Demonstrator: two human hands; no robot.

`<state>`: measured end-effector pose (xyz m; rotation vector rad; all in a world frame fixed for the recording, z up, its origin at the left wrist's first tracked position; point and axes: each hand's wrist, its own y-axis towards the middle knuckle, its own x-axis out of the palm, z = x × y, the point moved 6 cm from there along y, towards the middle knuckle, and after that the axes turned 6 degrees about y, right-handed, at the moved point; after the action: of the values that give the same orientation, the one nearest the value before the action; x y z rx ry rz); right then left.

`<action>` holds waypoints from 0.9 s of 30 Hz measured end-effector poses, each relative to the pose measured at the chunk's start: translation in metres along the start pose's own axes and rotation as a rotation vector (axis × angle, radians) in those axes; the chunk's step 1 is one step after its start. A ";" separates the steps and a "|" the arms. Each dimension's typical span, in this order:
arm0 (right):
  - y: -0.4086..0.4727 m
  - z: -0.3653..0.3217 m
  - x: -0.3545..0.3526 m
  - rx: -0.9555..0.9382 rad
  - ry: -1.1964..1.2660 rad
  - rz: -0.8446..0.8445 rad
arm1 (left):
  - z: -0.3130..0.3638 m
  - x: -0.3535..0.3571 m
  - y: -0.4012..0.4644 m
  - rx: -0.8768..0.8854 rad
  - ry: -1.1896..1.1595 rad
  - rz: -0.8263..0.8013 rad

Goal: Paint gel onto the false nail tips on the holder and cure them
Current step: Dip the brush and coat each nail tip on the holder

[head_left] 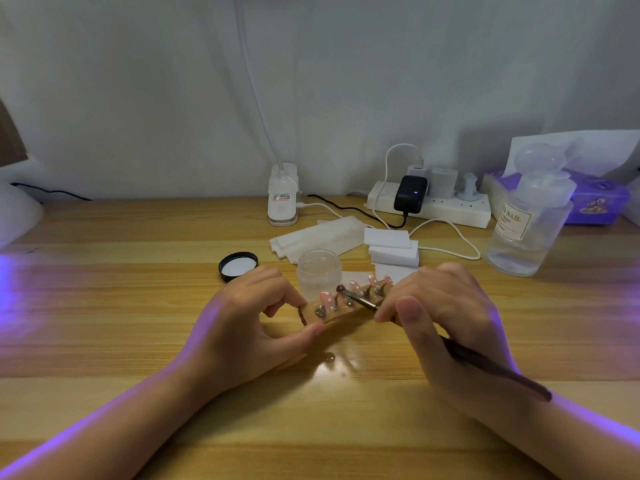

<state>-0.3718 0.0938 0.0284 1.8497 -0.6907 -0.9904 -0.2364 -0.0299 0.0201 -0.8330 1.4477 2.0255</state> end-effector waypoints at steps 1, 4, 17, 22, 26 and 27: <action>0.000 0.000 -0.001 0.000 0.010 0.000 | 0.000 0.000 0.000 0.001 0.001 0.000; -0.001 0.000 -0.004 0.010 0.065 0.014 | 0.001 0.000 0.001 0.004 -0.001 -0.002; -0.001 0.003 -0.003 0.099 0.137 0.026 | 0.000 0.001 0.002 0.005 -0.024 -0.016; 0.000 0.008 0.000 0.140 0.122 0.043 | 0.000 0.001 0.002 0.006 -0.023 -0.028; -0.001 0.007 0.000 0.135 0.133 0.020 | 0.000 0.002 0.002 -0.002 -0.035 -0.040; -0.001 0.006 -0.001 0.135 0.145 0.016 | -0.001 0.003 0.002 -0.006 -0.043 -0.043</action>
<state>-0.3775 0.0920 0.0260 2.0088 -0.6972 -0.8067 -0.2393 -0.0312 0.0188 -0.8116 1.3889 2.0049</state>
